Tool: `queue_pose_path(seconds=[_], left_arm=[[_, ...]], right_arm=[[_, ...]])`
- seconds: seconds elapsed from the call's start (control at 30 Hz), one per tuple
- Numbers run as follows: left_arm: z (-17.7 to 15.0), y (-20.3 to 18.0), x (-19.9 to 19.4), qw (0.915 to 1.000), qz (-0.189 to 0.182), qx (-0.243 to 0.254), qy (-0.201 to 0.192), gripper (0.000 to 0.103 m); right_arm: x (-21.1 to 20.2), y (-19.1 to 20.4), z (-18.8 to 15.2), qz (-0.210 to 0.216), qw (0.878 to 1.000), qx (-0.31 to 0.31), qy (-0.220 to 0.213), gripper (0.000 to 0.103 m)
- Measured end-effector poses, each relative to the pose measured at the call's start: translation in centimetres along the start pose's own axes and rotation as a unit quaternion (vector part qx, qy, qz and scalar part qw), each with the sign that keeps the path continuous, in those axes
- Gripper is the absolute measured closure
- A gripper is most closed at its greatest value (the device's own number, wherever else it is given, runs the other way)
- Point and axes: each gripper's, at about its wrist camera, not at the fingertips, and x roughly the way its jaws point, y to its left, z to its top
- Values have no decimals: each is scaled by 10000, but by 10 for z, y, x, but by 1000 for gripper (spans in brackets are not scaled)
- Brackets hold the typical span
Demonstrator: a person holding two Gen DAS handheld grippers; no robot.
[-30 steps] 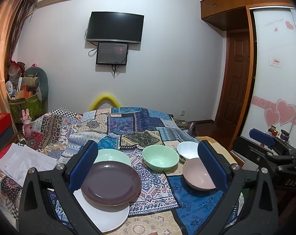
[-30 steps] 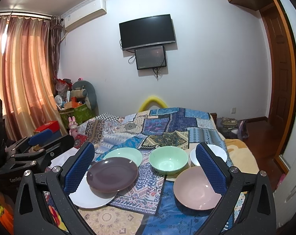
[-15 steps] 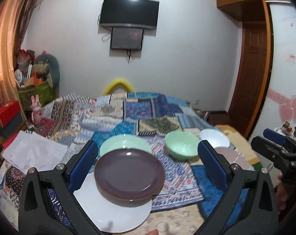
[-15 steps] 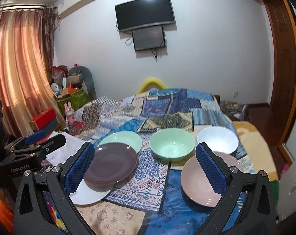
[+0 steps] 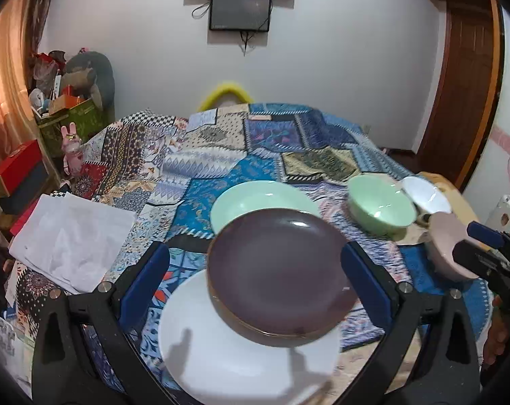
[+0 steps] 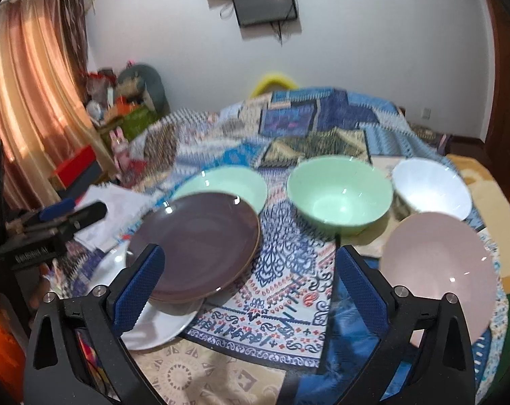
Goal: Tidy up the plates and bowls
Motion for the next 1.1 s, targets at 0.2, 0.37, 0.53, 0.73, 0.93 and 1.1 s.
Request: queue_pose_path(seconds=[0.2, 0.37, 0.53, 0.73, 0.93, 1.1], left_arm=[[-1, 33, 42, 9982, -108, -325, 493, 0], [-2, 52, 74, 9963, -85, -232, 820, 2], [-3, 59, 98, 9944, -120, -72, 1050, 19], [-8, 64, 128, 9877, -343, -114, 1524, 49], [-12, 66, 146, 9807, -546, -190, 1868, 64], [-10, 61, 153, 9766, -715, -108, 2025, 66]], right_arm=[[37, 1, -3, 71, 9985, 73, 546, 19], [60, -2, -5, 126, 9959, 233, 865, 33], [78, -1, -8, 187, 9930, 351, 1113, 46], [89, 0, -10, 175, 9913, 372, 1252, 51], [93, 1, -12, 134, 9909, 354, 1289, 59], [100, 1, -8, 198, 9901, 400, 1329, 71]])
